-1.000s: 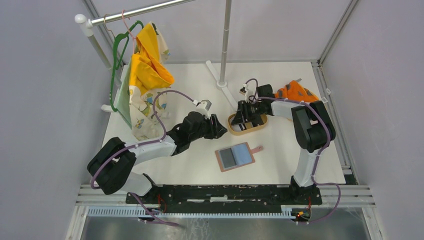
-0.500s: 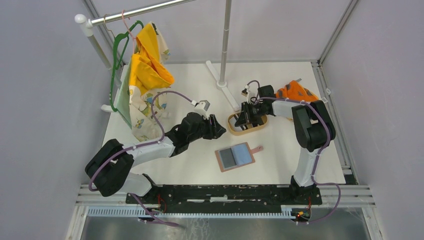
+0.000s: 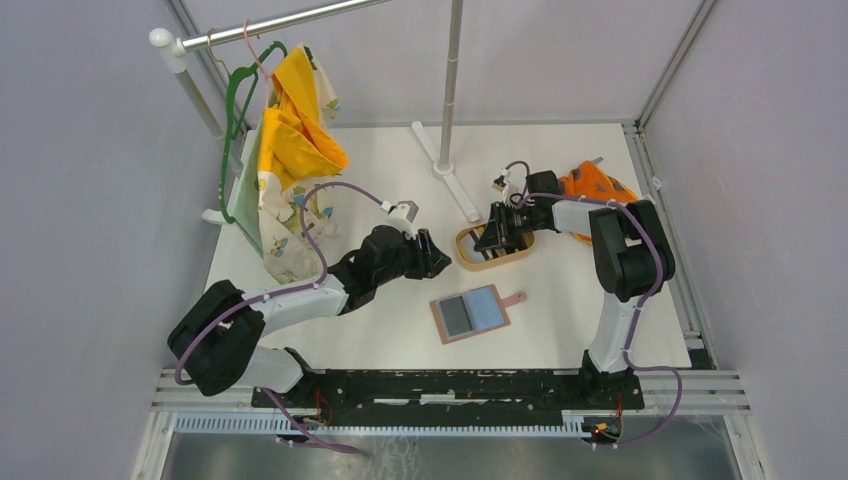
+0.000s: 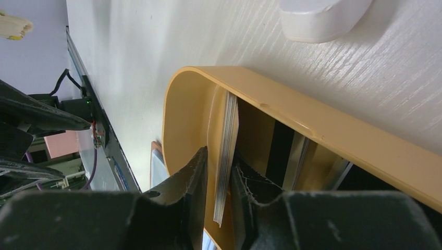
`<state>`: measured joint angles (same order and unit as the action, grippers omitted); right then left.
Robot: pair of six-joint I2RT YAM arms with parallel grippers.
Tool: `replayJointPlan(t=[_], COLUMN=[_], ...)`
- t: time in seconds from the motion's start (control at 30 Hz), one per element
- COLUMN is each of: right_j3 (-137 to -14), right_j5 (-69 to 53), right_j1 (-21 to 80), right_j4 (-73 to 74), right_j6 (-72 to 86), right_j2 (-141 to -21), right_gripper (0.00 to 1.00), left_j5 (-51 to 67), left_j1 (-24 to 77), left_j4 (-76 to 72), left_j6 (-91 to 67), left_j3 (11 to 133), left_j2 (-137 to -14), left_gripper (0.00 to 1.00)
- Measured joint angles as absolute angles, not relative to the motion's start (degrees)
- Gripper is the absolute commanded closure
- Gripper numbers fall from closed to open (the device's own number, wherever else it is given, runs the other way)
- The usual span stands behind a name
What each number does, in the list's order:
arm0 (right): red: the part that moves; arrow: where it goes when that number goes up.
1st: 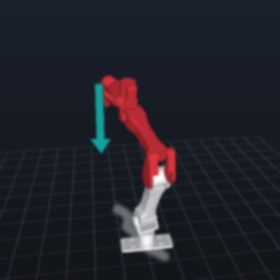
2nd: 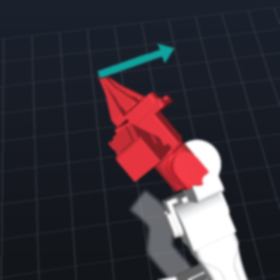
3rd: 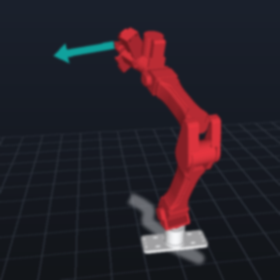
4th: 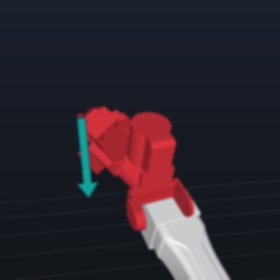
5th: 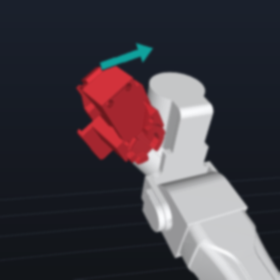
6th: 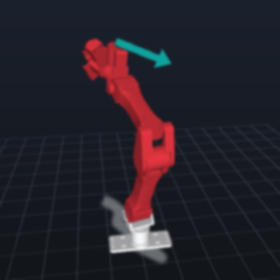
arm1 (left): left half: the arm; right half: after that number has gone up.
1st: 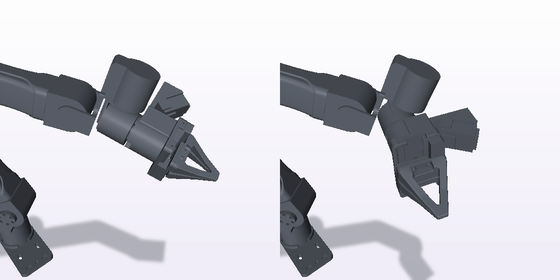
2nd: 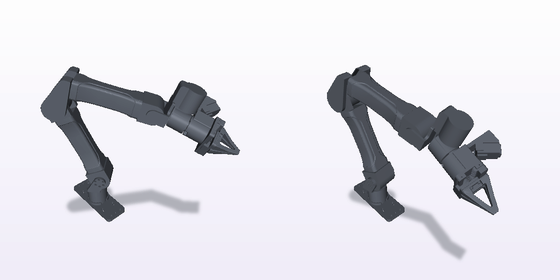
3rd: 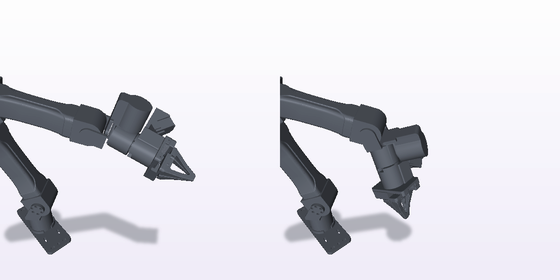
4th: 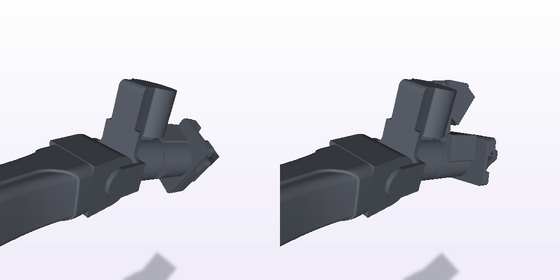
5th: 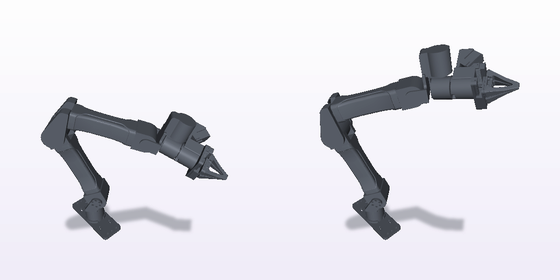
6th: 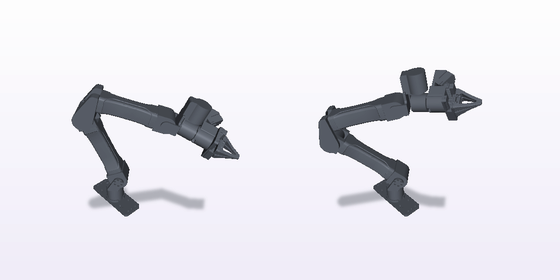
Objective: Put the credit cards into the card holder
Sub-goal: Pick up the credit card from the storage box.
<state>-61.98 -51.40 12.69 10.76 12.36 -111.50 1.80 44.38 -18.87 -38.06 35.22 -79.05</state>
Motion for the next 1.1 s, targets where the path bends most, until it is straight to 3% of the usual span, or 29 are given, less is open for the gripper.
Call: replayJointPlan(t=[0.63, 1.1], right_j3=[-61.1, -60.64], right_j5=[-54.78, -55.33], right_j1=[9.34, 7.05], right_j4=[9.43, 8.75], right_j6=[14.17, 14.79], right_j2=[-111.5, -111.5], right_gripper=[0.72, 0.77], left_j5=[1.74, 1.76], left_j1=[44.38, 44.38], left_j4=[-18.85, -18.79], left_j6=[-38.06, -38.06], left_j3=[35.14, 34.7], left_j2=[-78.54, -77.65], left_gripper=[0.47, 0.47])
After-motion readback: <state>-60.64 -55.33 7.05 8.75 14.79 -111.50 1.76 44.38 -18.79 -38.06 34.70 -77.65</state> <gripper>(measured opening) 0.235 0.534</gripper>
